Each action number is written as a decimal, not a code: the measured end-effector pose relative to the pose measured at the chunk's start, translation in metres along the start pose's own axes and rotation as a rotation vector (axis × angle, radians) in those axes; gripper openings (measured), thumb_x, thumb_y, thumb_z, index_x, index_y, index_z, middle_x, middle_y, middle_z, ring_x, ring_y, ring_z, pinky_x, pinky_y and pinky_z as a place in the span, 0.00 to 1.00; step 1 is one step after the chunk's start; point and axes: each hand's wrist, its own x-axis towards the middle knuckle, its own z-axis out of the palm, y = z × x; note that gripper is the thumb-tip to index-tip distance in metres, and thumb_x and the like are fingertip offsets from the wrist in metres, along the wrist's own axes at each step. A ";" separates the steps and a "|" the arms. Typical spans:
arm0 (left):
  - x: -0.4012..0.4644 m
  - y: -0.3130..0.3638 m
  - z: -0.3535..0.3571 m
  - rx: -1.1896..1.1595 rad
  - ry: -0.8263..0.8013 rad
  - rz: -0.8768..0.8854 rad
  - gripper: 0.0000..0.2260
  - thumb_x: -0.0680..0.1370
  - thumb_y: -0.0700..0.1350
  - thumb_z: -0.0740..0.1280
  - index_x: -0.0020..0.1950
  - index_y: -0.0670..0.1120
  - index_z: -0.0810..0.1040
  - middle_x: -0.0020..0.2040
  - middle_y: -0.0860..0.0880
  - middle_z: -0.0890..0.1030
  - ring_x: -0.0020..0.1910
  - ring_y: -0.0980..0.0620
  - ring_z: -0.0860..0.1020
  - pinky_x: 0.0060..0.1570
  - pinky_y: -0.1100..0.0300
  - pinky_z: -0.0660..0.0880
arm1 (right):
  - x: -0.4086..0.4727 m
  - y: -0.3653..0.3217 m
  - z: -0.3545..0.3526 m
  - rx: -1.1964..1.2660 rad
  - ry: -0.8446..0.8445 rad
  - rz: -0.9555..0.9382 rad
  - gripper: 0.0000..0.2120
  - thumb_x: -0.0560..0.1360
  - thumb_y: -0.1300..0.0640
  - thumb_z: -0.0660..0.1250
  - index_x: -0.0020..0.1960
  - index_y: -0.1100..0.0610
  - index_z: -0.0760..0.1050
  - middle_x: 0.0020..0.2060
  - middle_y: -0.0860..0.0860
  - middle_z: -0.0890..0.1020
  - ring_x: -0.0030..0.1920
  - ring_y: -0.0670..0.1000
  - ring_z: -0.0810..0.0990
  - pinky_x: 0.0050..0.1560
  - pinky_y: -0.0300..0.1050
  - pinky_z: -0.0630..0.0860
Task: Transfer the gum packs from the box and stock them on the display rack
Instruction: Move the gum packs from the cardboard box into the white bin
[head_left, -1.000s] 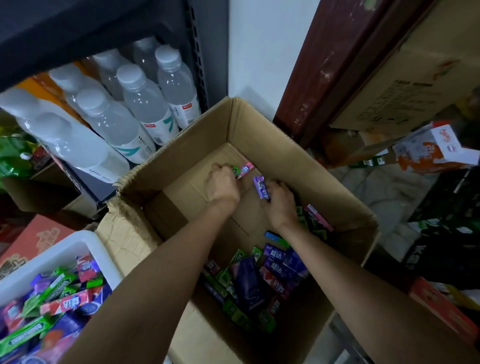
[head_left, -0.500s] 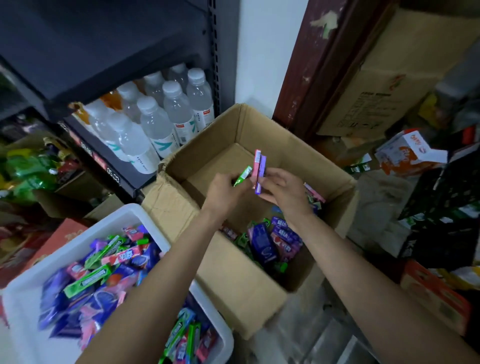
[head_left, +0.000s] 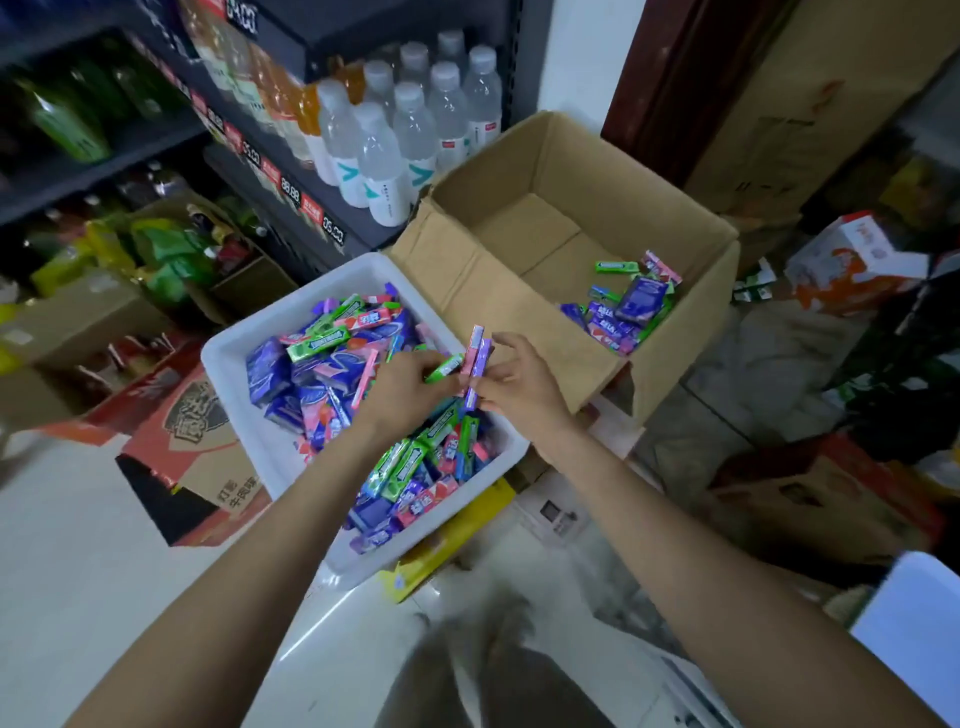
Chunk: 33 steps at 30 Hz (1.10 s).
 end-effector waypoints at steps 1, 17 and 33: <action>-0.009 -0.009 0.000 0.055 -0.011 -0.002 0.14 0.76 0.47 0.69 0.35 0.40 0.72 0.28 0.49 0.63 0.27 0.55 0.60 0.27 0.61 0.57 | -0.006 0.007 0.008 -0.019 -0.003 0.016 0.24 0.69 0.63 0.74 0.62 0.54 0.70 0.38 0.53 0.79 0.47 0.58 0.81 0.51 0.59 0.79; -0.051 -0.056 0.002 0.071 0.173 0.049 0.13 0.77 0.40 0.67 0.61 0.40 0.74 0.58 0.43 0.76 0.54 0.46 0.75 0.50 0.61 0.70 | -0.044 0.044 0.042 -0.420 0.224 -0.004 0.15 0.75 0.65 0.64 0.62 0.62 0.73 0.51 0.57 0.79 0.51 0.54 0.79 0.54 0.43 0.72; 0.127 0.139 0.071 -0.036 0.144 0.106 0.10 0.79 0.42 0.62 0.58 0.42 0.79 0.53 0.44 0.82 0.53 0.46 0.79 0.52 0.63 0.69 | 0.075 -0.051 -0.161 -0.383 0.359 -0.245 0.13 0.76 0.67 0.62 0.60 0.64 0.74 0.53 0.58 0.79 0.55 0.55 0.78 0.50 0.37 0.71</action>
